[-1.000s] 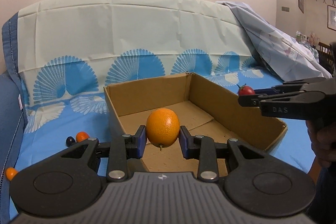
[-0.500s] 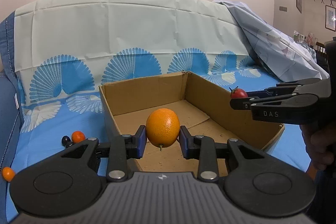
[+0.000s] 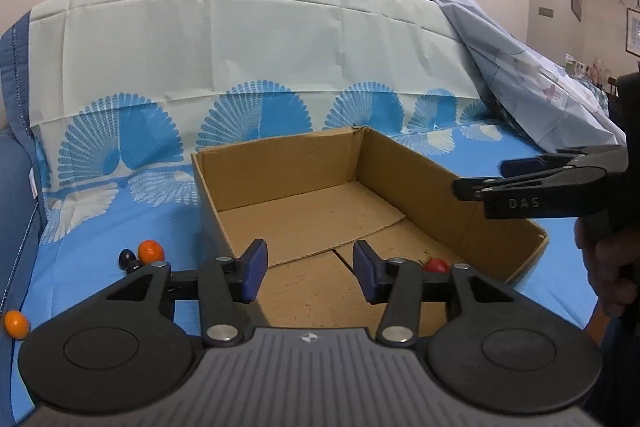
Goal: Organize fruits
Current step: 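Open both tools to drop the mandarin and tomato into the box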
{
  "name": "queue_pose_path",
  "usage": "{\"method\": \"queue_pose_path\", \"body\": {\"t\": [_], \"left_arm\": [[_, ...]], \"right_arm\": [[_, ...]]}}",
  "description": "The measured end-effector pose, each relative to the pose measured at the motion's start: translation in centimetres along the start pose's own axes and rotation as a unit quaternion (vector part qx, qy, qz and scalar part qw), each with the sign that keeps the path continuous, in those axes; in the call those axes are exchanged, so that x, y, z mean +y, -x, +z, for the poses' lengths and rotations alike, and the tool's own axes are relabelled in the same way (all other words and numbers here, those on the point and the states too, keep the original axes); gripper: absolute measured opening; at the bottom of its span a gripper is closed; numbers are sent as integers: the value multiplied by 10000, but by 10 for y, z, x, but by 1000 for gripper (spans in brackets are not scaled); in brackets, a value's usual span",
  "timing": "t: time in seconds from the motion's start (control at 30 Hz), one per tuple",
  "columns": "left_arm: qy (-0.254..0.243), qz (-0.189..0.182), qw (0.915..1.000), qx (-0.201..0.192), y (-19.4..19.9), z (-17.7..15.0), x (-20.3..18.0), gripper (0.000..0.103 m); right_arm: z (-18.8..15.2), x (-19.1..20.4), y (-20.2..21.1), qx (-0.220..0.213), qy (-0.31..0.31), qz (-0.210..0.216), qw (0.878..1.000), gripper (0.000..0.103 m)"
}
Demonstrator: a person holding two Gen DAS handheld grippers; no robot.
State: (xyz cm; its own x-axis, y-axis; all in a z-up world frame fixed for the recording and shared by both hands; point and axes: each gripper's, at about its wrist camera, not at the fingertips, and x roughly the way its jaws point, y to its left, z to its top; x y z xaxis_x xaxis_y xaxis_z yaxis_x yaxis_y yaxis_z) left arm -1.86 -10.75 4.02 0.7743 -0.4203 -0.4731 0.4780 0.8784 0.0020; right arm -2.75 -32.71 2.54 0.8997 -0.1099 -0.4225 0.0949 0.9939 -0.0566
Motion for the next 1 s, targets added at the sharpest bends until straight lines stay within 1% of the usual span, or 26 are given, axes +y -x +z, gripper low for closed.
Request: {"method": "queue_pose_path", "body": {"t": [0.03, 0.2, 0.27, 0.3, 0.33, 0.37, 0.4, 0.43, 0.47, 0.5, 0.57, 0.63, 0.7, 0.73, 0.8, 0.83, 0.87, 0.9, 0.93, 0.97, 1.0], "left_arm": [[44, 46, 10000, 48, -2, 0, 2, 53], [261, 323, 9987, 283, -10, -1, 14, 53], [367, 311, 9981, 394, -12, -2, 19, 52], [401, 272, 9978, 443, -13, -2, 20, 52], [410, 212, 9976, 507, -15, -3, 20, 51], [401, 139, 9975, 573, -16, -4, 20, 49], [361, 64, 9973, 637, -18, -5, 18, 48], [259, 92, 9976, 638, -18, -6, 14, 48], [136, 128, 9979, 617, -18, -7, 10, 48], [84, 131, 9980, 612, -18, -7, 7, 48], [128, 48, 9982, 582, -17, -8, 6, 48], [174, -83, 9983, 550, -16, -8, 6, 48], [90, -119, 9986, 510, -14, -9, 2, 48], [47, -120, 9986, 504, -13, -9, 1, 48], [13, -221, 9987, 467, -12, -9, -2, 48], [-5, -269, 9986, 464, -12, -9, -4, 48], [-54, -226, 9987, 453, -11, -10, -6, 48], [-122, -120, 9989, 439, -11, -10, -9, 48], [-163, -15, 9990, 408, -10, -10, -10, 48], [-141, 37, 9993, 348, -9, -10, -9, 48], [-76, 59, 9995, 295, -8, -9, -7, 48]], "right_arm": [[-1, -3, -2, 171, -11, -127, 9998, 72], [-6, -20, -15, 517, -242, -834, 9949, 72], [-10, -23, -20, 700, -231, -939, 9928, 72], [-12, -25, -23, 838, -233, -922, 9919, 69], [-15, -27, -26, 947, -283, -847, 9915, 53], [-17, -29, -27, 1034, -349, -758, 9911, 41], [-19, -32, -29, 1125, -408, -731, 9901, 24], [-21, -33, -30, 1162, -425, -759, 9894, 15], [-23, -35, -29, 1161, -427, -819, 9889, 14], [-23, -38, -27, 1123, -472, -753, 9897, 13], [-24, -41, -21, 1028, -511, -753, 9905, 12], [-25, -42, -16, 945, -426, -850, 9910, 9], [-25, -41, -12, 865, -402, -933, 9911, 9], [-25, -42, -10, 823, -385, -978, 9910, 1], [-25, -44, -7, 748, -274, -1400, 9869, 0], [-26, -49, -7, 808, -384, -1420, 9858, 0], [-28, -54, -9, 936, -511, -1311, 9856, 0], [-30, -58, -13, 1136, -637, -1096, 9854, 1], [-32, -61, -14, 1166, -788, -995, 9850, 2], [-31, -63, -11, 1070, -878, -953, 9858, 3], [-29, -64, -7, 918, -899, -943, 9872, 15]]}}
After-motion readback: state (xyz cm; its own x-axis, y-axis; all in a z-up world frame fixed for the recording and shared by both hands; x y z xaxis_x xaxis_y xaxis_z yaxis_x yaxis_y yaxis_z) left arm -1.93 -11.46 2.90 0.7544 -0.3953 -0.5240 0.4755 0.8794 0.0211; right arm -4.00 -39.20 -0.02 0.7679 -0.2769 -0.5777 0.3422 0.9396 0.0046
